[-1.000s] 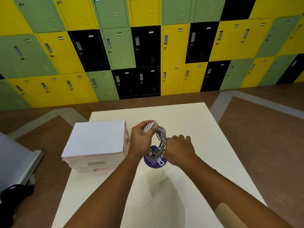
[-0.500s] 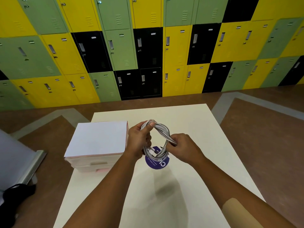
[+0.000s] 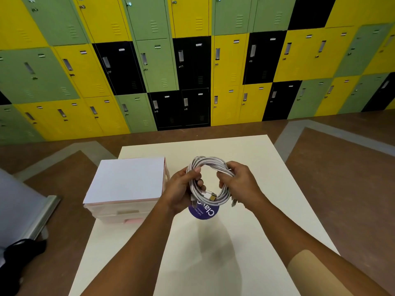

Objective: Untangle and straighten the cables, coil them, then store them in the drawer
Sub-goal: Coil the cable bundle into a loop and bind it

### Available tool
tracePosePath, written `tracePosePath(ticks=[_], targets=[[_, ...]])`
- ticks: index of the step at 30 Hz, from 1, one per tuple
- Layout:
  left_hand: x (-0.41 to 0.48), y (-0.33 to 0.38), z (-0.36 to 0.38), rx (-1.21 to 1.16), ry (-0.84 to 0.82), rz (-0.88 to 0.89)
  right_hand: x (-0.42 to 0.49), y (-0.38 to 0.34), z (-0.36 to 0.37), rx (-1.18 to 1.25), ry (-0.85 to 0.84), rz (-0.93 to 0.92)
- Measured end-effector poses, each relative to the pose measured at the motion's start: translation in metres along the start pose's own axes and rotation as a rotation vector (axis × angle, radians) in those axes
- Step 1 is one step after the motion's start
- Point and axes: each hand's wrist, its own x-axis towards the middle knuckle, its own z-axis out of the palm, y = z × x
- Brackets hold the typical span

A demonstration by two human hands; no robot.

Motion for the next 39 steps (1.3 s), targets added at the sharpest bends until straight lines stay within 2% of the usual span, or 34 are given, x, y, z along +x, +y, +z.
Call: tracePosePath(ticks=[5, 10, 15, 20, 24, 28, 33, 39], targets=[[-0.003, 0.001, 0.000, 0.010, -0.017, -0.063, -0.003, 0.003, 0.003, 0.046, 0.143, 0.042], [-0.004, -0.003, -0.005, 0.096, -0.013, -0.112, -0.001, 0.003, 0.003, 0.004, 0.129, 0.033], [-0.007, -0.007, -0.008, -0.101, -0.085, -0.208, 0.000, 0.004, 0.001, -0.019, 0.083, 0.034], [-0.006, -0.015, -0.003, -0.186, -0.029, -0.167, 0.000, 0.005, 0.006, -0.064, 0.097, 0.002], [0.002, -0.020, 0.005, -0.090, 0.096, -0.106, -0.002, 0.007, 0.010, -0.107, 0.158, -0.005], [0.003, -0.018, 0.002, -0.100, 0.027, -0.125, 0.001, 0.009, 0.009, -0.138, 0.198, -0.002], [-0.003, -0.017, 0.003, 0.039, -0.007, -0.122, 0.002, 0.010, 0.009, -0.150, 0.218, -0.021], [0.002, -0.023, 0.011, -0.040, 0.151, -0.070, -0.001, 0.009, 0.012, -0.035, 0.192, 0.000]])
